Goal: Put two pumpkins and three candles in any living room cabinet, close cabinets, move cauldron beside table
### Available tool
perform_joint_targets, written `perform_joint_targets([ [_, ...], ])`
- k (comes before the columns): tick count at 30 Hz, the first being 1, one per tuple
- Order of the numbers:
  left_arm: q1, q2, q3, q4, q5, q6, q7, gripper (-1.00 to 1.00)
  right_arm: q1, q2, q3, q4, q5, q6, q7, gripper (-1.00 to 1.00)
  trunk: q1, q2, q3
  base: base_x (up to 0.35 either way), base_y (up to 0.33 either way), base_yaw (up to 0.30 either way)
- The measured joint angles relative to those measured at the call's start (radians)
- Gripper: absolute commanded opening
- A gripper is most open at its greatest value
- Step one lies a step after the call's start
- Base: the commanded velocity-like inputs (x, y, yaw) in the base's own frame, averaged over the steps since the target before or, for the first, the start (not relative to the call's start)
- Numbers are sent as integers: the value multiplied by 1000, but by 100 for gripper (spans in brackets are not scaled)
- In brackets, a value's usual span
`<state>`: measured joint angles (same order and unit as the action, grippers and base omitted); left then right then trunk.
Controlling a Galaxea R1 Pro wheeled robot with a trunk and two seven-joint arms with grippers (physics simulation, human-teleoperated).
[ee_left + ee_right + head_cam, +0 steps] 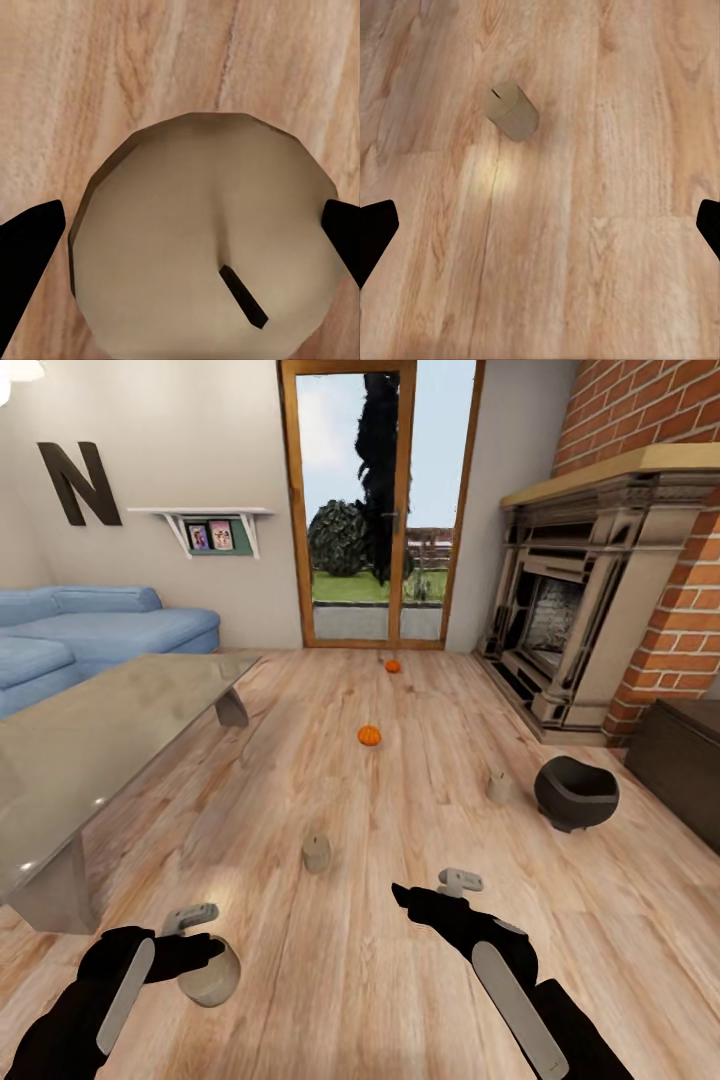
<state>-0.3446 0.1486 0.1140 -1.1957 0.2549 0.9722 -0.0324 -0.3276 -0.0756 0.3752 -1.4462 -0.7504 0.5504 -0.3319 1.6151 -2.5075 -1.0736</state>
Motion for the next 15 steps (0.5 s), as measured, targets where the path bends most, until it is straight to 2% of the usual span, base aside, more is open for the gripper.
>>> perform_joint_targets([
  [9, -1, -4, 14, -9, 11, 5, -1, -100, 0, 0, 0, 4, 0, 2, -1, 100, 0, 0, 0, 43, -29, 288],
  [15, -1, -6, 16, -15, 13, 8, 0, -100, 0, 0, 0, 7, -1, 1, -11, 100, -2, 1, 23, 1, -1, 289],
])
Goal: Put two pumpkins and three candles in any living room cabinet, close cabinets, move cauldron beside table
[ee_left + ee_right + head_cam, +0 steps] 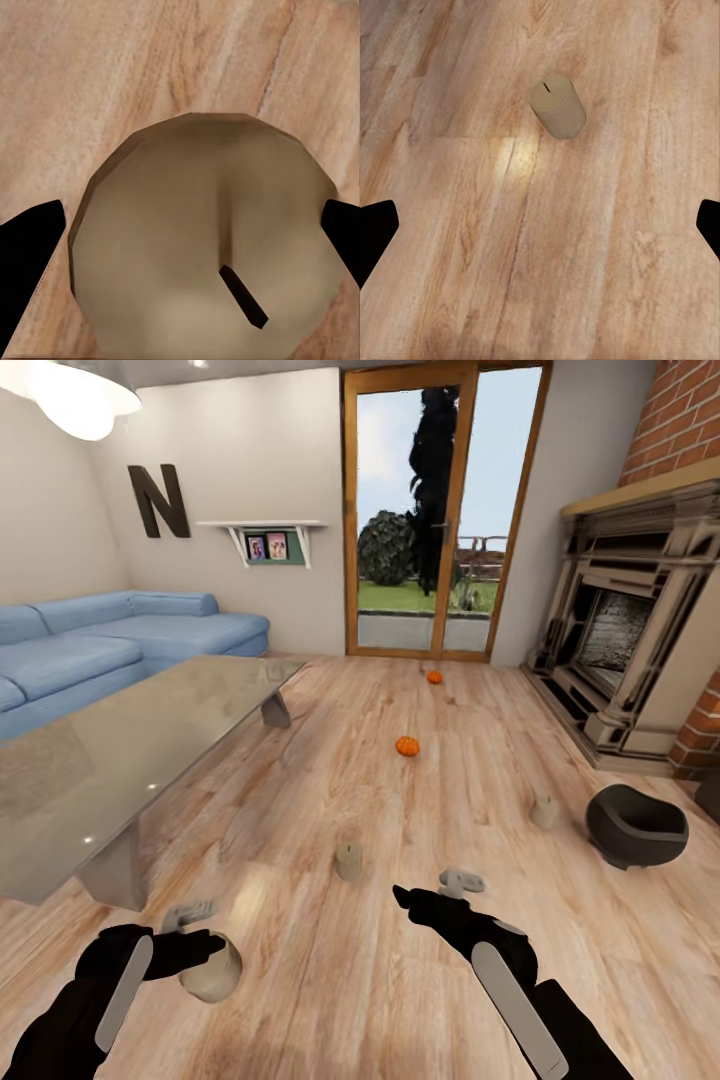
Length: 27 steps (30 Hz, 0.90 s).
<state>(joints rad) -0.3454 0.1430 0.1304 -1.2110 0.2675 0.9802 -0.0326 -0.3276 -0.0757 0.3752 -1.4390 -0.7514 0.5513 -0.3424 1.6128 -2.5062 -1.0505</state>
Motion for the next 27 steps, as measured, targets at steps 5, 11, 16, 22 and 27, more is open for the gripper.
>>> perform_joint_targets([
  [5, 0, 0, 0, 0, 0, 0, 0, -100, 1, 1, 1, 1, 0, -5, -31, 100, -2, 1, 19, 0, 0, 289],
  [11, 1, -1, -1, -7, 1, 1, 0, -100, 1, 2, 3, 4, 1, -6, -40, 100, -3, 2, 23, 1, 0, 289],
  [16, 5, -2, -10, -40, -8, 0, 0, -100, 2, 3, 4, 5, 3, -8, -70, 100, -3, 1, 23, 205, -54, 289],
  [22, 6, -3, -10, -44, -11, 0, 0, -100, 2, 12, 5, 5, 6, -9, -76, 100, -3, 1, 23, 316, -111, 290],
  [27, 6, -3, -11, -44, -11, 0, 0, -100, 2, 16, 5, 5, 8, -10, -77, 100, -3, 1, 23, 323, -143, 252],
])
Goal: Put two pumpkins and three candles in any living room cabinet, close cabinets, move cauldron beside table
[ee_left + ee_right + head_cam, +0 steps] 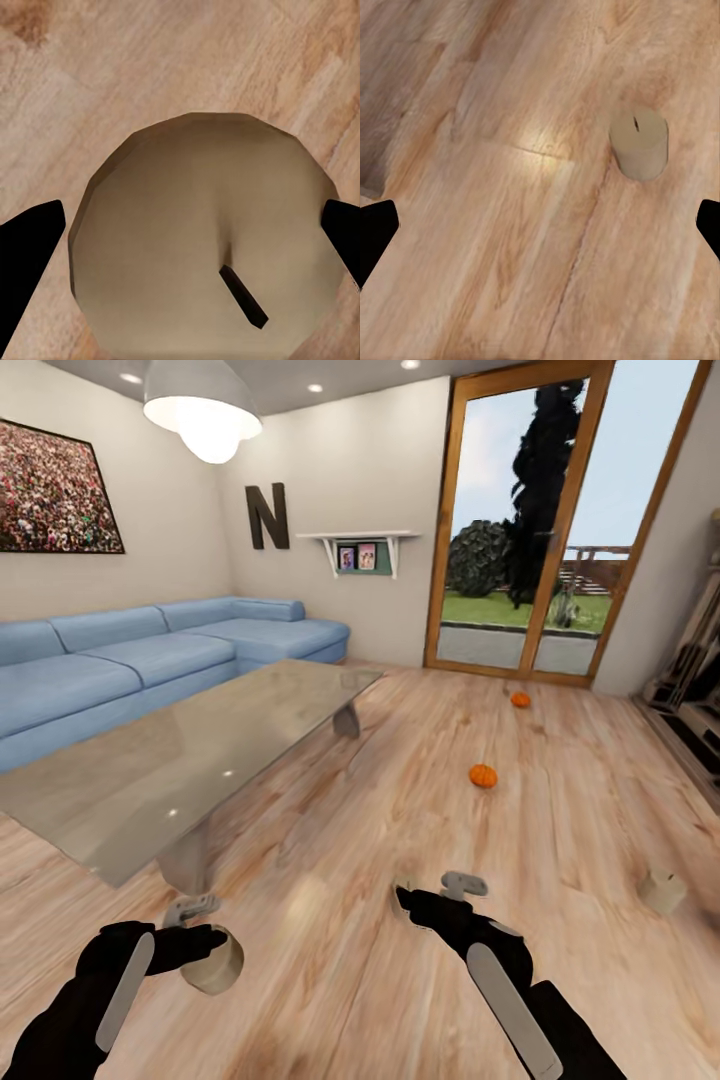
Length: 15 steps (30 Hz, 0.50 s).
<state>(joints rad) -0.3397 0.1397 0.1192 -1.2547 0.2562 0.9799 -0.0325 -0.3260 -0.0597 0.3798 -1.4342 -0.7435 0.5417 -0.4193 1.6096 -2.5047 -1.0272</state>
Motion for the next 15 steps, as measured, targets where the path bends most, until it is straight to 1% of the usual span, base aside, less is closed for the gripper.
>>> perform_joint_targets([
  [3, 0, 0, 0, 0, 1, 0, 0, -100, 0, 0, 1, -1, 3, -2, -1, 100, 0, 0, 0, 323, -151, 66],
  [5, 0, 0, -1, 0, 1, 0, 0, -100, 0, 0, 9, -2, 5, -3, 2, 100, 0, 0, 0, 316, -166, 19],
  [8, 0, -1, -1, 0, 2, 0, 0, -100, 0, -1, 65, -2, 8, -4, 2, 100, 0, 0, 0, 293, -203, 6],
  [10, 0, -1, -1, 0, 2, 0, 0, -100, 0, -1, 88, -2, 8, -4, 1, 100, 0, 0, 0, 271, -233, 2],
  [13, 0, -2, -1, 0, 2, 0, 0, -100, 0, -1, 97, -2, 13, -7, 6, 100, 0, 0, 0, 257, -231, 1],
  [15, 0, -2, -1, 0, 6, 0, 0, -100, 0, -1, 98, -4, 12, -11, 6, 100, 0, 0, 0, 234, -98, 0],
])
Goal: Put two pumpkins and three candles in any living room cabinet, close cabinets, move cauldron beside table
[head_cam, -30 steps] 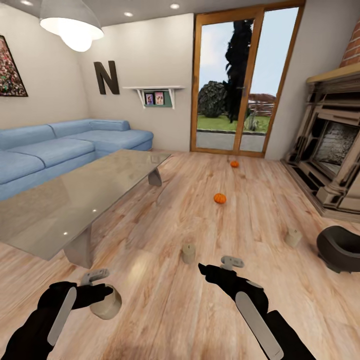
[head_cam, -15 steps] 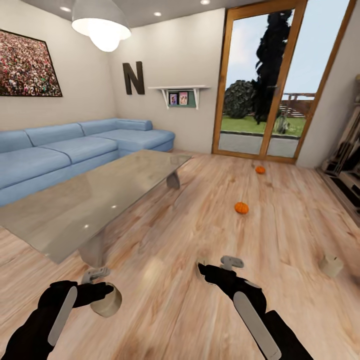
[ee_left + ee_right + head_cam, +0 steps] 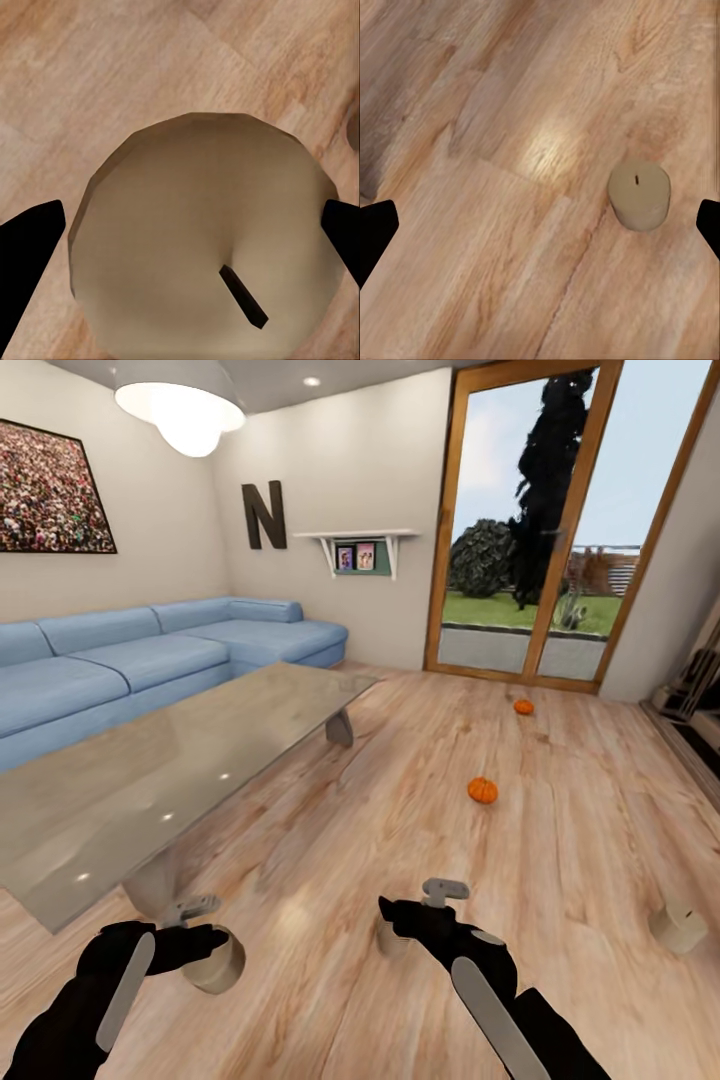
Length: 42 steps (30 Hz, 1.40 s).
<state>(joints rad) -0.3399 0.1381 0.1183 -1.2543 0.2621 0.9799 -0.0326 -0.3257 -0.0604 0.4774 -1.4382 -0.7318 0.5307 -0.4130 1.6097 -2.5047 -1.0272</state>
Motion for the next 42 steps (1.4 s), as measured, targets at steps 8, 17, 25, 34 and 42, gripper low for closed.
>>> perform_joint_targets([
  [8, 1, 0, 0, -1, 1, 2, 0, -100, 0, 0, 1, 0, 4, -3, -5, 100, 0, 0, 0, 193, -7, 0],
  [17, 1, 0, 0, -1, 2, 1, 0, -100, 0, 1, 2, 0, 3, 0, -11, 100, 0, 0, -1, 93, -81, 106],
  [25, 2, 0, 0, -1, -2, 1, 0, -100, 0, 0, 4, -3, 2, -1, -18, 100, 0, 0, -8, 4, -166, 187],
  [34, 1, 0, 0, -1, 4, 1, 0, -100, 0, 0, 2, -2, 3, -3, -17, 100, 0, 0, -8, 66, -67, 6],
  [42, 1, 0, 0, -1, 2, 1, 0, -100, 0, 0, 1, -9, -5, -3, -18, 100, 0, 0, -8, 94, -2, 0],
])
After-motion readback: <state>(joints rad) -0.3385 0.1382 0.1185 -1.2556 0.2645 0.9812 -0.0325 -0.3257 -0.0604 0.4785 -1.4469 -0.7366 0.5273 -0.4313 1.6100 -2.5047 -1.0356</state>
